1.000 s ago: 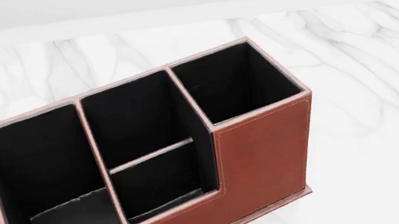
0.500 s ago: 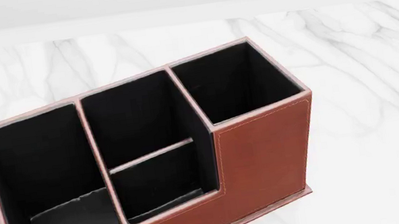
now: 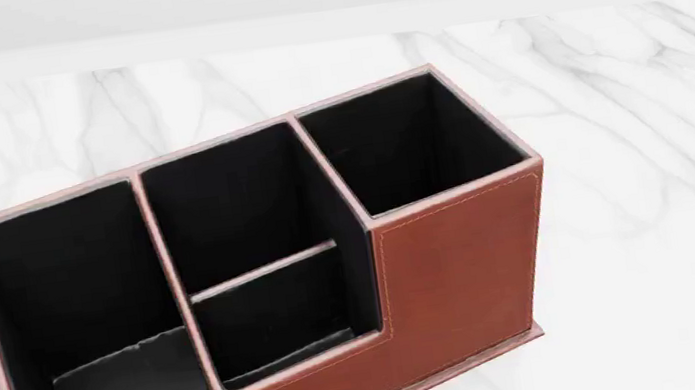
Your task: Pick up the book and place it in the back compartment of the caddy.
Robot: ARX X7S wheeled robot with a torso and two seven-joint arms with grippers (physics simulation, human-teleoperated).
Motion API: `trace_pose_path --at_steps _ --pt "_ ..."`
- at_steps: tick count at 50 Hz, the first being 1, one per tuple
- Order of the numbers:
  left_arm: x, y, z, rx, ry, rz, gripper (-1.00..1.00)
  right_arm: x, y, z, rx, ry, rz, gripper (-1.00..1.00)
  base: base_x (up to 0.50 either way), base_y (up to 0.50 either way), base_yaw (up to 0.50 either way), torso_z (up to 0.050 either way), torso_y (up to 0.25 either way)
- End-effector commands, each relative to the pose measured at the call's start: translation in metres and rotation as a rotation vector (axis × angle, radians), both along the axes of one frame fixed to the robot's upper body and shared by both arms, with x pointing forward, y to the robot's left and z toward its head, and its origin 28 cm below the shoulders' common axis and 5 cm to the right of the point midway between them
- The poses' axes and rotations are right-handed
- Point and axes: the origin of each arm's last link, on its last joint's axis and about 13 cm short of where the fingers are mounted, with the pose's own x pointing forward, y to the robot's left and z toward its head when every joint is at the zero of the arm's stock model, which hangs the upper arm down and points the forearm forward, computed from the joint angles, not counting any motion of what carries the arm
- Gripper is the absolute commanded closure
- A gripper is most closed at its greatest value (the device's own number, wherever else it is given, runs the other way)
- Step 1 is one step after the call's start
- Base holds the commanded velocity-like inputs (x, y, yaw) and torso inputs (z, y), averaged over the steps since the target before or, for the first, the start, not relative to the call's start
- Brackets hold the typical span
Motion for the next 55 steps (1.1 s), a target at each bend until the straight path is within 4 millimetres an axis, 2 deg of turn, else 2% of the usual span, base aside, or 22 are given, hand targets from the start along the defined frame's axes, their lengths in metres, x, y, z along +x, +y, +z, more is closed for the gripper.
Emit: trace_pose_path --at_steps 1,30,55 --pt "0.009 -0.007 -0.003 0.004 0.008 -0.011 -1.00 0.000 0.000 0.000 0.000 -0.002 0.002 -1.00 0.00 0.00 0.00 0.000 0.000" --pt "0.023 -0.029 0.004 0.025 0.004 -0.048 -1.00 0.002 0.000 -0.001 -0.003 0.007 0.002 -1.00 0.00 0.00 0.00 0.000 0.000" --pt "0.034 -0.045 -0.005 0.050 0.031 -0.083 -1.00 0.002 0.001 -0.001 -0.005 0.007 0.002 -1.00 0.00 0.00 0.00 0.000 0.000"
